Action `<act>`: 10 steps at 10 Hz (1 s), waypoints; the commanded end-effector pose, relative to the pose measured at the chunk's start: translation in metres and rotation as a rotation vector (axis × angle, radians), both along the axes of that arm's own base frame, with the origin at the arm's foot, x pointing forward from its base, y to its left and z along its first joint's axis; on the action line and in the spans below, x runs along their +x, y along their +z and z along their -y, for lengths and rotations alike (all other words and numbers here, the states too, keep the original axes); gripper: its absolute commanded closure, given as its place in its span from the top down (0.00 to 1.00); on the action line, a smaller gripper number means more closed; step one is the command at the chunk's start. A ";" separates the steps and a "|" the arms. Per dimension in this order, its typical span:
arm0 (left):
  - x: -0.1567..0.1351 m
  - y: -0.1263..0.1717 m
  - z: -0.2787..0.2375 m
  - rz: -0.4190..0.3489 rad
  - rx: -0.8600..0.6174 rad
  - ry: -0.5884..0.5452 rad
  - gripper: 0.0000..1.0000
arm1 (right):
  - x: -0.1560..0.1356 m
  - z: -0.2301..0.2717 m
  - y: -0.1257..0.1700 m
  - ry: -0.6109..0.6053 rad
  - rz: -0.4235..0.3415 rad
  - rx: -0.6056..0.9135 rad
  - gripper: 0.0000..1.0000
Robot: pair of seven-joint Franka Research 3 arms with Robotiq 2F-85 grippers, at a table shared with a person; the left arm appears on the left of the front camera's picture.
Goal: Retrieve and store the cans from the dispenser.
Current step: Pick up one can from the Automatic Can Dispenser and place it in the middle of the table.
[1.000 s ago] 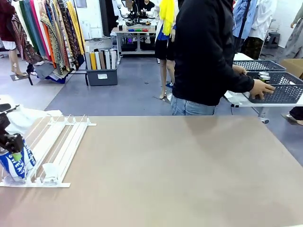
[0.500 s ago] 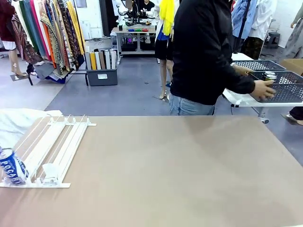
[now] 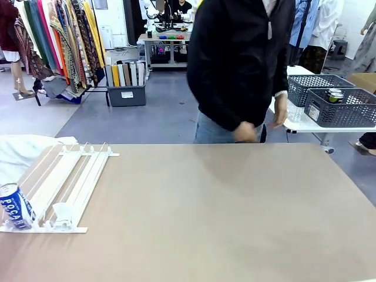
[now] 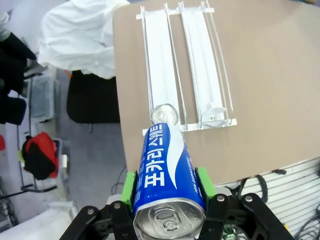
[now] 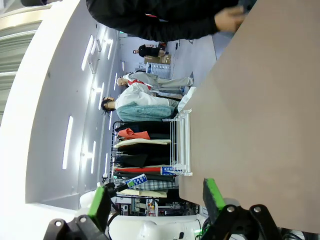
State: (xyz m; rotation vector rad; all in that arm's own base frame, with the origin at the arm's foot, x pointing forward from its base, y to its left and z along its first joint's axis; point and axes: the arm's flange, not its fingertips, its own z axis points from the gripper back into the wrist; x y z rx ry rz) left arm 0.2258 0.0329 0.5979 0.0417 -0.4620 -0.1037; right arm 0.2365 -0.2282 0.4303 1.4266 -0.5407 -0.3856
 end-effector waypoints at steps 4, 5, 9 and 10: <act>0.010 -0.010 0.001 -0.040 0.002 -0.007 0.00 | -0.003 0.001 0.000 0.014 0.016 -0.022 1.00; 0.026 -0.010 0.034 -0.049 0.026 -0.065 0.00 | -0.003 0.001 0.000 0.014 0.016 -0.022 1.00; 0.123 -0.013 0.240 -0.104 0.059 -0.324 0.00 | -0.003 0.001 0.000 0.014 0.016 -0.022 1.00; 0.148 -0.031 0.306 -0.152 0.015 -0.449 0.00 | -0.003 0.001 0.000 0.014 0.016 -0.022 1.00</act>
